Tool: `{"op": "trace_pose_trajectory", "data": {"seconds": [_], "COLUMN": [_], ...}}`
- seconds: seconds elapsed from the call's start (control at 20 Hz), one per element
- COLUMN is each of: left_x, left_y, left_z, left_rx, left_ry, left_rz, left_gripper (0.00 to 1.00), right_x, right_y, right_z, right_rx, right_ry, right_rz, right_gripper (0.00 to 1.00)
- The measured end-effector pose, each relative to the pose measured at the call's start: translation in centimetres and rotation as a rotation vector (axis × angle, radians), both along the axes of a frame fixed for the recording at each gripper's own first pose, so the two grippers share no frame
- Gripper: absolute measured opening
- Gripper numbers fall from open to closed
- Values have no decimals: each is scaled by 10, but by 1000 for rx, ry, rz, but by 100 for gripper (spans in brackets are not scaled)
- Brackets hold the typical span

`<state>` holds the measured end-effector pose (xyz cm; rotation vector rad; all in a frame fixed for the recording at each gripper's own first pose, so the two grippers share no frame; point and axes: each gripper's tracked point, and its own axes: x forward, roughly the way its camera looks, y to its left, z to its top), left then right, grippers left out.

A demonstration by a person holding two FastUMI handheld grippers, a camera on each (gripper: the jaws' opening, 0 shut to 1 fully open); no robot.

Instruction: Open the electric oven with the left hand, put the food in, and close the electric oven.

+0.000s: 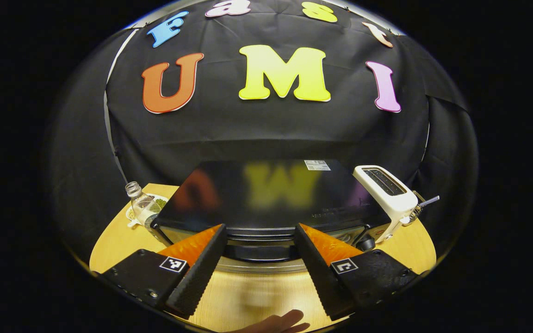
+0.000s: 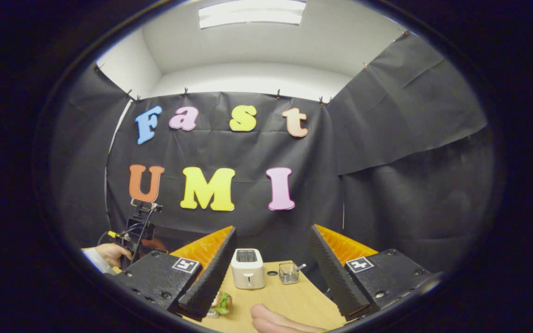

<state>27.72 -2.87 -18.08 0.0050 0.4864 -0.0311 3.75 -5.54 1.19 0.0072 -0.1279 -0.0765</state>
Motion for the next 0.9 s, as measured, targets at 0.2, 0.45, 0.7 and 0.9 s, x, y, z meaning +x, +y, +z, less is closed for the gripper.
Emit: {"op": "trace_pose_trajectory", "data": {"seconds": [0.2,0.45,0.7,0.9], "left_x": [-9,-33,-71,-103], "left_y": [-1,0,0,-1], "left_z": [0,-5,-19,-38], "left_rx": [-8,-6,-9,-13], "left_ry": [0,2,2,4], "left_rz": [6,-2,-21,-20], "left_gripper": [98,97,97,96], "right_x": [-2,-5,-8,-10], "right_y": [0,2,3,4], "right_z": [0,-1,1,0], "right_rx": [5,11,25,28], "right_ry": [10,8,4,18], "right_rz": [5,19,27,29], "right_gripper": [92,92,91,100]}}
